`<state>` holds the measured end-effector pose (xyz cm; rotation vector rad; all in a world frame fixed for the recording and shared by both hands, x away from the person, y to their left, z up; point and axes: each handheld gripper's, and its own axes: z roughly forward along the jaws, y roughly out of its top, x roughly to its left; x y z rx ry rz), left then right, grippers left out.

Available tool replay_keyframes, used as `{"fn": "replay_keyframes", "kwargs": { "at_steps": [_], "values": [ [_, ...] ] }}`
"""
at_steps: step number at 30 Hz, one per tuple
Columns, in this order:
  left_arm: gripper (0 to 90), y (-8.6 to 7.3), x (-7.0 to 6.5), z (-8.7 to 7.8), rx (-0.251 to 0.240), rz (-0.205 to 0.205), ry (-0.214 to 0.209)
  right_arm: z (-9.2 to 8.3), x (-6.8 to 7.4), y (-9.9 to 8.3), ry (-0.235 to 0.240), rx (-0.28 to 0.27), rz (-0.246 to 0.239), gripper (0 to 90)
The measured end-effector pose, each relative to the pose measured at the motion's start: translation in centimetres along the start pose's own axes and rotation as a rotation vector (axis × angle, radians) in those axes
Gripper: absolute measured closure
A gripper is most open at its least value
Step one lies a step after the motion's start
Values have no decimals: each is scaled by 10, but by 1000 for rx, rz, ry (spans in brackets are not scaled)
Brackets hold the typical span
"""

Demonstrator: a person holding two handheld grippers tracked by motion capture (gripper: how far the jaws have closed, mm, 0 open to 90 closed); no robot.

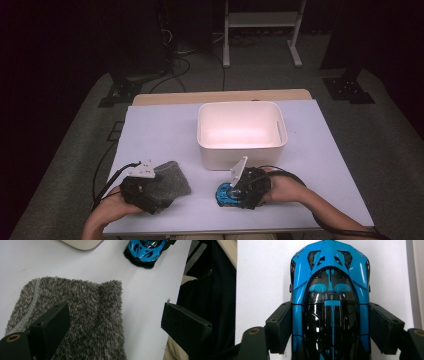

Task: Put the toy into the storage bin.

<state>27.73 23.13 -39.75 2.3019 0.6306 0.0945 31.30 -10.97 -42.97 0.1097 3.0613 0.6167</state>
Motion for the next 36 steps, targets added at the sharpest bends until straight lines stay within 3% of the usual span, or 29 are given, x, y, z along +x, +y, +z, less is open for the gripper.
{"fn": "replay_keyframes", "kwargs": {
  "at_steps": [14, 24, 36],
  "values": [
    [79, 1, -1, 2, 8, 7, -4, 3, 0, -4, -6, 14, 16, 244],
    [79, 0, 0, -1, 3, 4, -1, -1, 2, -4, -7, -6, -20, 253],
    [79, 1, -2, 0, 6, 13, -7, 5, 1, 0, -3, 30, 16, 236]
  ]
}}
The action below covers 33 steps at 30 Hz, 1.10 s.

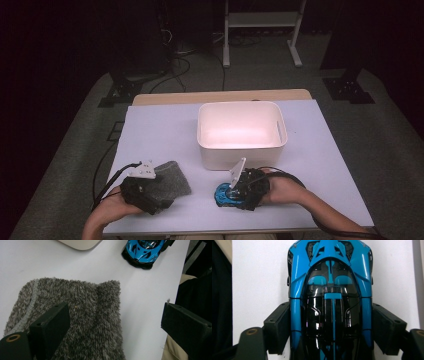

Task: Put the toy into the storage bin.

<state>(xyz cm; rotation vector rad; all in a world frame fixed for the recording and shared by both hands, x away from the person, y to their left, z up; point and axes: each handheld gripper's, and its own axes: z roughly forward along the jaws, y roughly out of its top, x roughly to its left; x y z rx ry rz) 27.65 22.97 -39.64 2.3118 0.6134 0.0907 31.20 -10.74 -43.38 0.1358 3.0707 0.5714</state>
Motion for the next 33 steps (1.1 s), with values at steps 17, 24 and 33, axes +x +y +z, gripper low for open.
{"fn": "replay_keyframes", "kwargs": {
  "at_steps": [17, 24, 33],
  "values": [
    [79, 0, 0, -1, -1, -2, 2, -3, 6, -10, -44, -102, 3, 251],
    [79, 0, 0, -2, -3, 0, 3, -4, 5, -8, -37, -106, -18, 253],
    [79, 0, 0, -3, -9, -3, 4, -10, 6, -6, -26, -128, -22, 253]
  ]
}}
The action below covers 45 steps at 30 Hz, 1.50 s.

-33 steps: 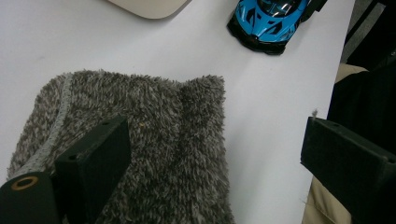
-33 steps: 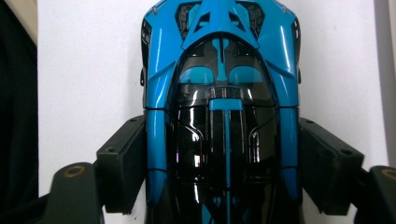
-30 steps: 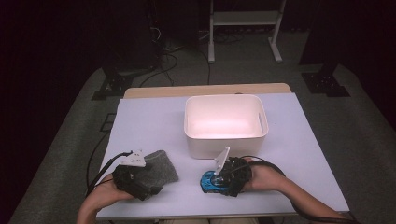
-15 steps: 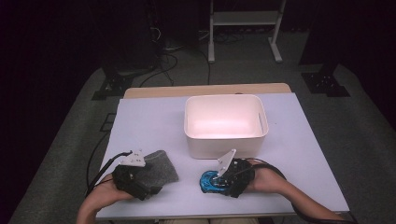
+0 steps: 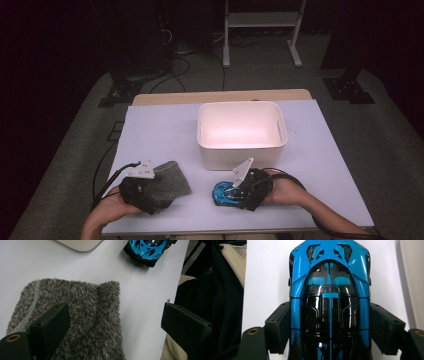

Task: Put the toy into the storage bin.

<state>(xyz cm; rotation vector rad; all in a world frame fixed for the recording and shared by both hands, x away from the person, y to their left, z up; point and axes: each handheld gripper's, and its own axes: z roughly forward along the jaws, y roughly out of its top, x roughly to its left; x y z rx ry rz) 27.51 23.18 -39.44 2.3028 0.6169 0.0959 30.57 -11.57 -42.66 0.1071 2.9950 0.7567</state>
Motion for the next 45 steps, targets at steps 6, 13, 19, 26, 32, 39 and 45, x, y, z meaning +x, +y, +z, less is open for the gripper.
{"fn": "replay_keyframes", "kwargs": {
  "at_steps": [6, 13, 19, 26, 32, 39, 45],
  "values": [
    [79, 0, 0, 1, 2, 3, -1, -10, 2, 6, 21, -13, -7, 253],
    [79, 0, 0, 1, 1, 3, -1, -35, 4, 18, 57, -48, -25, 253],
    [79, -1, 0, 0, 0, -1, -1, -61, 6, 30, 58, -62, -43, 253],
    [79, -1, 2, 2, 4, 1, -2, -98, 5, 47, 40, -85, -65, 253],
    [79, -1, 2, 2, 6, -5, 0, -129, 2, 63, 5, -75, -88, 253],
    [79, 0, 3, 0, 4, -4, 4, -157, -10, 79, -26, -64, -101, 252],
    [79, -3, 6, 0, 3, -20, 7, -171, -28, 87, -44, -62, -96, 253]
  ]
}}
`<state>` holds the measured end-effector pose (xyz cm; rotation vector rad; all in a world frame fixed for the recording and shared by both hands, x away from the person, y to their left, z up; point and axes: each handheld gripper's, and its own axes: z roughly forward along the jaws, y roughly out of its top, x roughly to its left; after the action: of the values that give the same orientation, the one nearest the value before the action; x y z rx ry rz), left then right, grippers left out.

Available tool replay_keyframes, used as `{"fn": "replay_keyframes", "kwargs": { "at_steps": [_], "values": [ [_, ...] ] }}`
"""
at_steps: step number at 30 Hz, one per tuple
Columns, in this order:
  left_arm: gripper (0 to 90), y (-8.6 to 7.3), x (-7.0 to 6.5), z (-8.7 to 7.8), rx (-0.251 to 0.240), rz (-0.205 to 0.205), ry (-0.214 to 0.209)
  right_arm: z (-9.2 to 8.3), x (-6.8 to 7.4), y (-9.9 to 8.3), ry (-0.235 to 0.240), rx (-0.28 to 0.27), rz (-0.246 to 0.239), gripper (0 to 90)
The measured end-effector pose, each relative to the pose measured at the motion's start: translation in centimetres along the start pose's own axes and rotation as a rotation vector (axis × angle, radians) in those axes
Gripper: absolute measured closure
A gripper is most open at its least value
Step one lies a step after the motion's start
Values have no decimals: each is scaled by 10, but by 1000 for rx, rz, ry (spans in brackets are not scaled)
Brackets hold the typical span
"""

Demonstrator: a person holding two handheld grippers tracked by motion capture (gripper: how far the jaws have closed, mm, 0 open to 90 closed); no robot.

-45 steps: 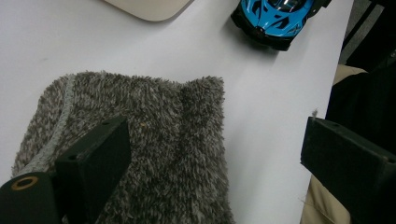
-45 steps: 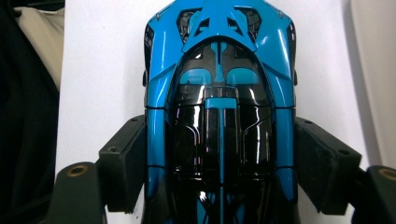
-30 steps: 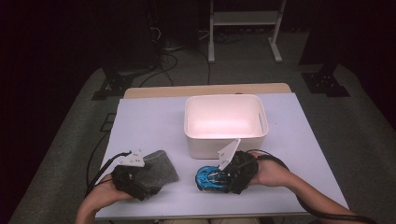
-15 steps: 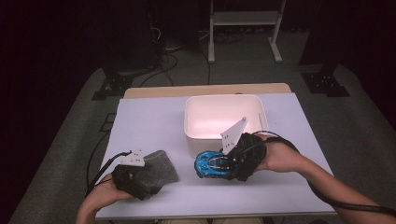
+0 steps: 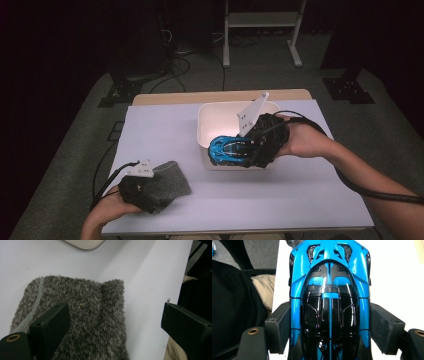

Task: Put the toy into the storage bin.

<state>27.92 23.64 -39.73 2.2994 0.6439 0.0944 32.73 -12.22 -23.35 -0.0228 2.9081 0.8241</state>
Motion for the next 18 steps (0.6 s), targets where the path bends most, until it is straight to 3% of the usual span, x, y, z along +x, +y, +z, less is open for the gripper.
{"fn": "replay_keyframes", "kwargs": {
  "at_steps": [9, 15, 18],
  "values": [
    [79, -3, 5, 1, -2, -17, 0, -6, -39, -5, -14, 19, 41, 253],
    [79, -6, 7, 2, 10, -35, 13, 4, -67, -9, -10, 49, 56, 253],
    [79, -5, 6, 1, -2, -36, 15, 7, -74, -11, -5, 56, 66, 253]
  ]
}}
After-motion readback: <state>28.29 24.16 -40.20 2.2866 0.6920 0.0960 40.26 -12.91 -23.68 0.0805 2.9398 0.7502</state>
